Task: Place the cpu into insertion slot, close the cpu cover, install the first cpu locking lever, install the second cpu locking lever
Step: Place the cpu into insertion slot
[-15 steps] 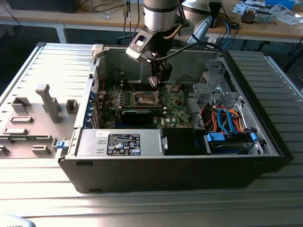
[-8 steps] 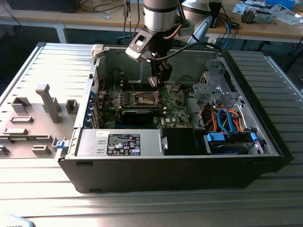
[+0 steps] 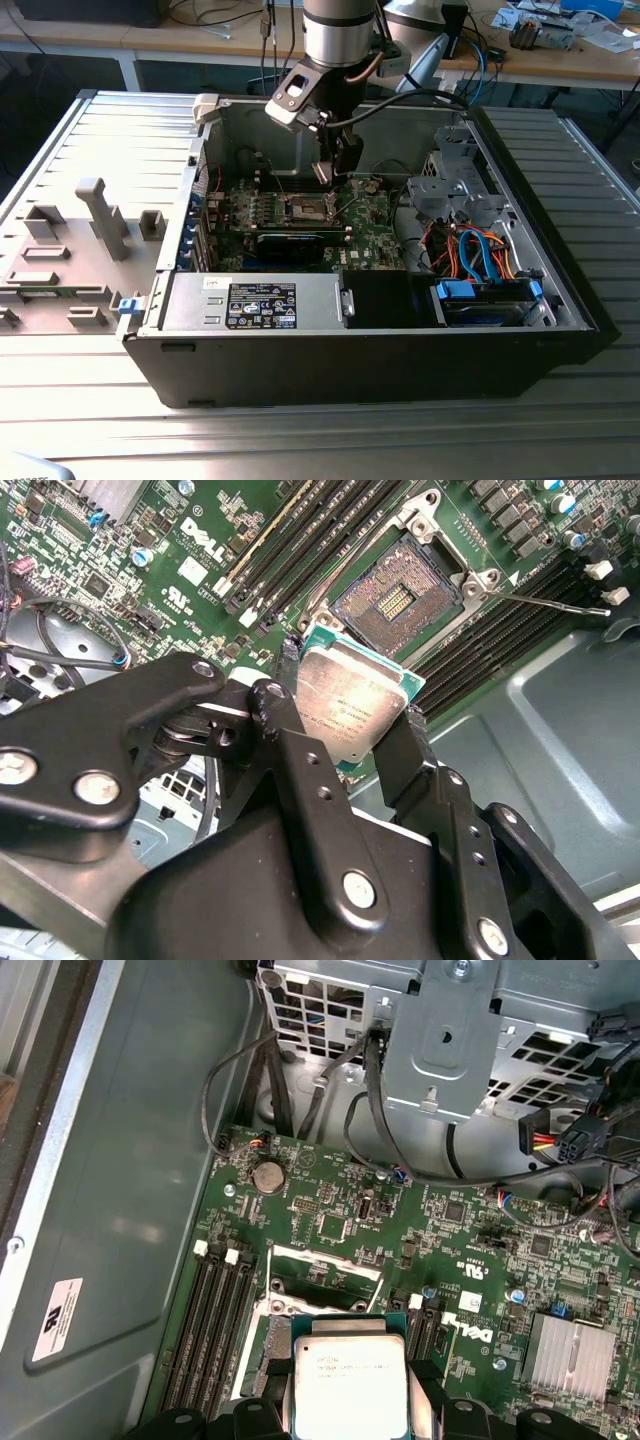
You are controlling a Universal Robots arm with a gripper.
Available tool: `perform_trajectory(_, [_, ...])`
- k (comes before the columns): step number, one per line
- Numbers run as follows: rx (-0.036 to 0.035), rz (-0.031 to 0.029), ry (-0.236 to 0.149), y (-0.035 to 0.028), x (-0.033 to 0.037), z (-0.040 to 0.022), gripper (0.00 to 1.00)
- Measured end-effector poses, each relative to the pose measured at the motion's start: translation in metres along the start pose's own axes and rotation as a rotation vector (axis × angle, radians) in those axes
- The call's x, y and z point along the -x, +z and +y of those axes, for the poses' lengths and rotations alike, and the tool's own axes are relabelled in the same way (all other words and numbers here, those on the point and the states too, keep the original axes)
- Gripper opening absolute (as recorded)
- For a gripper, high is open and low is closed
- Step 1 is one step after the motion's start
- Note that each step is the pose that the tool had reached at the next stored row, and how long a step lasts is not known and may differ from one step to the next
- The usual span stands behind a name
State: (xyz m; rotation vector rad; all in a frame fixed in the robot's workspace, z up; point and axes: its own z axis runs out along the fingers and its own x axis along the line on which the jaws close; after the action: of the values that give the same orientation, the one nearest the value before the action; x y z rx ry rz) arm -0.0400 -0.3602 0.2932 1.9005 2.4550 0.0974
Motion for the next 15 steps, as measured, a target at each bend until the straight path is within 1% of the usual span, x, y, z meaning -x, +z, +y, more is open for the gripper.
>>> perform_trajectory(15, [0.0002, -0.0008, 0.011, 0.0003, 0.0000, 0.0000, 0.55])
